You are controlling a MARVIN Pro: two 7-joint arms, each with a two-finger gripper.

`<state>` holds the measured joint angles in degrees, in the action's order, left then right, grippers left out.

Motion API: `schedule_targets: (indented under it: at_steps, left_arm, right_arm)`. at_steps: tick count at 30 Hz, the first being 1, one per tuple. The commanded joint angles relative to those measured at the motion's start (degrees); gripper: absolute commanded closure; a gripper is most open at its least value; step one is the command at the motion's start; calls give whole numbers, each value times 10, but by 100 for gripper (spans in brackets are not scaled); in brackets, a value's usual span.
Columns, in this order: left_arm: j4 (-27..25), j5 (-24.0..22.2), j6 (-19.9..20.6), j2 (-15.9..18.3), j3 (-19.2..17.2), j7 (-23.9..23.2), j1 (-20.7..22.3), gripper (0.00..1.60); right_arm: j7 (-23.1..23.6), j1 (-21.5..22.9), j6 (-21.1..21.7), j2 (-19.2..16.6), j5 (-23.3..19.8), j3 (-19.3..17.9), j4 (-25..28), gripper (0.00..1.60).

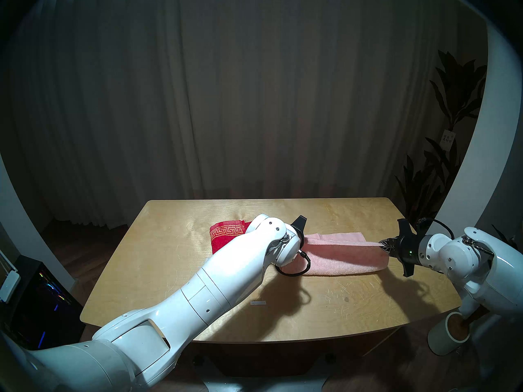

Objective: Fold each towel twice and stack them on table

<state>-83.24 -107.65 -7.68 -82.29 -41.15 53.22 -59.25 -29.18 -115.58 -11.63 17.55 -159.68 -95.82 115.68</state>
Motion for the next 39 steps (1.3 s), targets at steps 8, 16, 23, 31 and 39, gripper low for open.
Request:
schedule_targets:
  at_steps: [8,16,23,31,39]
  left_arm:
    - [75,20,-16,-42,-1,-23,39,160]
    - [104,23,-20,-50,-5,-30,47,160]
    - [117,23,-24,-60,-9,-36,59,160]
    - [131,23,-27,-66,-14,-40,67,160]
    - [137,21,-29,-78,-14,-39,68,160]
  right_arm:
    - [-13,111,-40,31,-44,68,-34,160]
    - [-14,159,-40,50,-40,98,-60,160]
    - [-17,203,-33,62,-31,116,-75,160]
    - [-23,243,-24,77,-14,141,-88,160]
    - [-36,287,2,92,8,183,-114,160]
